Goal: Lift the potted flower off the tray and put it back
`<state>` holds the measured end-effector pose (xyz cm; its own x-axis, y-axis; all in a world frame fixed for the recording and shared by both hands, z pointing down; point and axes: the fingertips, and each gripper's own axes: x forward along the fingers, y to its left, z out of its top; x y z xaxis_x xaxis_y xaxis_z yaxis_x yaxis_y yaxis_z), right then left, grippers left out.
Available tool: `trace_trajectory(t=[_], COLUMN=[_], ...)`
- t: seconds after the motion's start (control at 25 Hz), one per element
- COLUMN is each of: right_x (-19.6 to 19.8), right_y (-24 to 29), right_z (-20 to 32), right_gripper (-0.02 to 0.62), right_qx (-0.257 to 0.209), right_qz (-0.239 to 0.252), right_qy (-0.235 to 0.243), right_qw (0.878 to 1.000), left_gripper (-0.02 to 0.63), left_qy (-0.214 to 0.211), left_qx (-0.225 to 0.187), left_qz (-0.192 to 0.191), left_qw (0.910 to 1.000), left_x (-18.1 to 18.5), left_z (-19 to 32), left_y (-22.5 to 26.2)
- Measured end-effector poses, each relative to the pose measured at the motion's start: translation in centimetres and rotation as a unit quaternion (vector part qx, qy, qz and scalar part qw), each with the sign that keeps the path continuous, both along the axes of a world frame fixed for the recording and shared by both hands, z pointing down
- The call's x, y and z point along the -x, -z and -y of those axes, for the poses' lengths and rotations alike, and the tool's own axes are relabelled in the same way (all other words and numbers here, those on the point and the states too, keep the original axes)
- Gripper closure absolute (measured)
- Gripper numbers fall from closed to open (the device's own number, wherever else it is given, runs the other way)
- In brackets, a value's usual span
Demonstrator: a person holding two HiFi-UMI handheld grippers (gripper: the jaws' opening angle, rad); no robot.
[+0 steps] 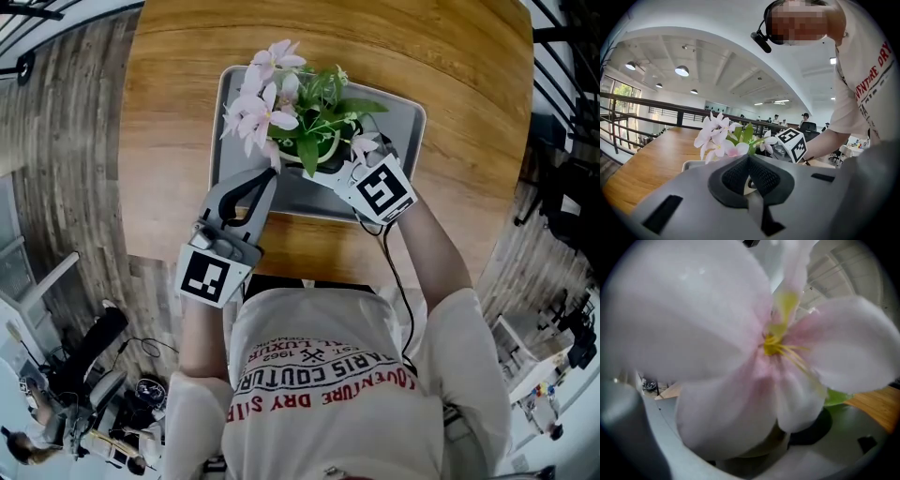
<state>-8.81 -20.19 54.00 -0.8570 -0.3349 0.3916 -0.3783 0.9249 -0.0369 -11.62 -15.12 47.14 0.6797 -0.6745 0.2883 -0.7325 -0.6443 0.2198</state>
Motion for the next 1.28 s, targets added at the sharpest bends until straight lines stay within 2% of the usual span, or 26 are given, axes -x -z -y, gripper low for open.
trace_trajectory(t=[0.12,0.32,0.48,0.6,0.76,1.0,1.28], right_x=[-0.1,-0.4,-1.1,-3.0,-7.5,-15.8,-16.6], right_y=[1.1,4.5,7.9,10.6,14.6,19.9,21.2], right_z=[0.1,0.0,-0.3,0.1,-0.5,-3.6,-5.1], right_gripper=[0.101,0.101,0.101,0.101,0.101,0.101,0.101], right_qx=[-0.006,-0.042,-0.048,-0.072,-0.101,-0.146,-0.158], right_qz=[0.006,0.014,0.016,0.008,0.014,0.041,0.016], right_qy=[-0.021,-0.041,-0.084,-0.122,-0.171,-0.25,-0.335], right_qw=[1.0,0.998,0.995,0.99,0.98,0.956,0.929], left_gripper=[0.594,0.594,0.594,0.594,0.594,0.594,0.594], left_qy=[0.001,-0.005,-0.016,-0.027,-0.049,-0.075,-0.099], left_qx=[-0.002,-0.013,-0.039,-0.064,-0.109,-0.158,-0.19], left_qz=[0.0,-0.001,-0.004,-0.006,0.003,0.011,0.002], left_qw=[1.0,0.9999,0.9991,0.9976,0.9929,0.9845,0.9768], left_x=[0.4,0.9,1.3,0.7,-2.1,-8.1,-5.6], left_z=[-0.2,-0.6,-0.6,0.0,0.2,-1.4,-1.1], left_y=[0.3,2.2,4.6,7.0,10.3,14.1,16.3])
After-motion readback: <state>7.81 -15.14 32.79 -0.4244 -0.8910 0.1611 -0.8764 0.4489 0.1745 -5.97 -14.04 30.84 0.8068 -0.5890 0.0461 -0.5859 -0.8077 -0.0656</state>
